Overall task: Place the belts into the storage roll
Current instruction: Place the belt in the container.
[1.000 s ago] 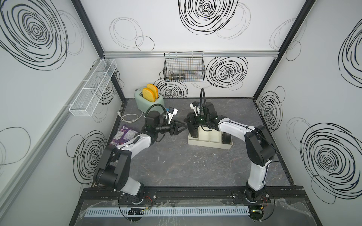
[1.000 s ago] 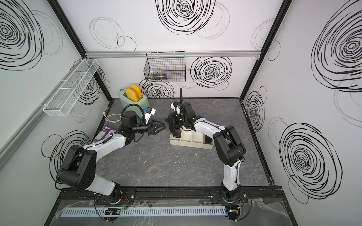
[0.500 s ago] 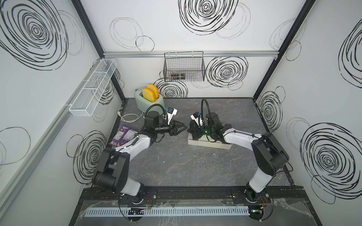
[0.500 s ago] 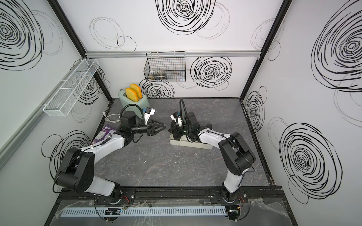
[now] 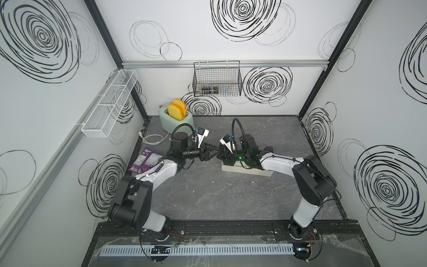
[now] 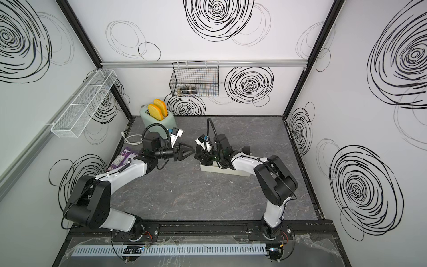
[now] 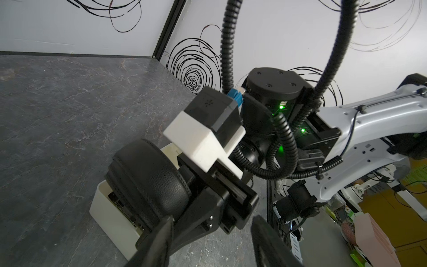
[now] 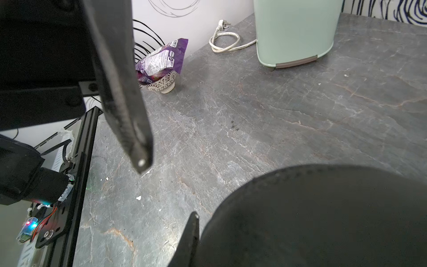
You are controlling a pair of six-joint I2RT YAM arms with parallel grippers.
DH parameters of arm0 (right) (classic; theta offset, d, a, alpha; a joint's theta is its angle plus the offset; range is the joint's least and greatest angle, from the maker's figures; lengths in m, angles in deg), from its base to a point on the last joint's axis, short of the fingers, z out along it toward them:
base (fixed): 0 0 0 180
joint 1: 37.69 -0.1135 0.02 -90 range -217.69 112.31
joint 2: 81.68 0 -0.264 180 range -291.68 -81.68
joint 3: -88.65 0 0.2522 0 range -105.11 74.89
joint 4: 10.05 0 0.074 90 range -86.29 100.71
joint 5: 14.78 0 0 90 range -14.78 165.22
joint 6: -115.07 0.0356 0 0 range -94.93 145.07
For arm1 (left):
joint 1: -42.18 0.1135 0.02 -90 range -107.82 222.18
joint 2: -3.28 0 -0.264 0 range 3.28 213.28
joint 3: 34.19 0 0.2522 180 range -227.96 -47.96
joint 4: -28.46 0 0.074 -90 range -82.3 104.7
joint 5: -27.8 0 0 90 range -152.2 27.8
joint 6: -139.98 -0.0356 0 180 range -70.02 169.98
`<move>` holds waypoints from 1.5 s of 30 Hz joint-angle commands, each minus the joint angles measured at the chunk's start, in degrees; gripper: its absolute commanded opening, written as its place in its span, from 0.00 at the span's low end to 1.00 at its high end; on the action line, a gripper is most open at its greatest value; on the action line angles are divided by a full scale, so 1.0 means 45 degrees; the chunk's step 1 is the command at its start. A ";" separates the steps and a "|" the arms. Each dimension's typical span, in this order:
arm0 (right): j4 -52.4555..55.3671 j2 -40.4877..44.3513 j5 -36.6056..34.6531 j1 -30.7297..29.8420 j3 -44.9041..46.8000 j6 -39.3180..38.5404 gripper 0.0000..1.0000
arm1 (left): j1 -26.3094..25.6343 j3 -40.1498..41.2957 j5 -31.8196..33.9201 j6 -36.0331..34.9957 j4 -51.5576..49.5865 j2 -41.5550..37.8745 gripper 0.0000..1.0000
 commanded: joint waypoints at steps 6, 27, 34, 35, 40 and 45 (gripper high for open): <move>-0.3081 -0.0341 0.0331 0.0194 0.1224 0.1206 0.00 | -0.0319 -0.0420 0.0873 -0.0420 -0.0925 0.0164 0.59; -0.3774 -0.0261 0.0110 0.0293 0.2007 0.1755 0.00 | -0.1259 -0.3479 0.3184 0.0051 -0.3637 0.3157 0.73; -0.3864 -0.0435 0.0061 0.0215 0.1888 0.1956 0.00 | -0.1711 -0.4925 0.3572 -0.0853 -0.5293 0.3881 0.73; -0.3853 -0.0454 0.0043 0.0210 0.1883 0.1959 0.00 | -0.1779 -0.5151 0.3622 -0.1009 -0.5586 0.4018 0.72; -0.3775 -0.0459 -0.0050 0.0200 0.1800 0.1991 0.00 | -0.2079 -0.5990 0.4258 -0.1535 -0.7069 0.4573 0.71; -0.3697 -0.0460 -0.0123 0.0195 0.1785 0.1994 0.00 | -0.2487 -0.6752 0.4904 -0.1794 -0.7976 0.4918 0.68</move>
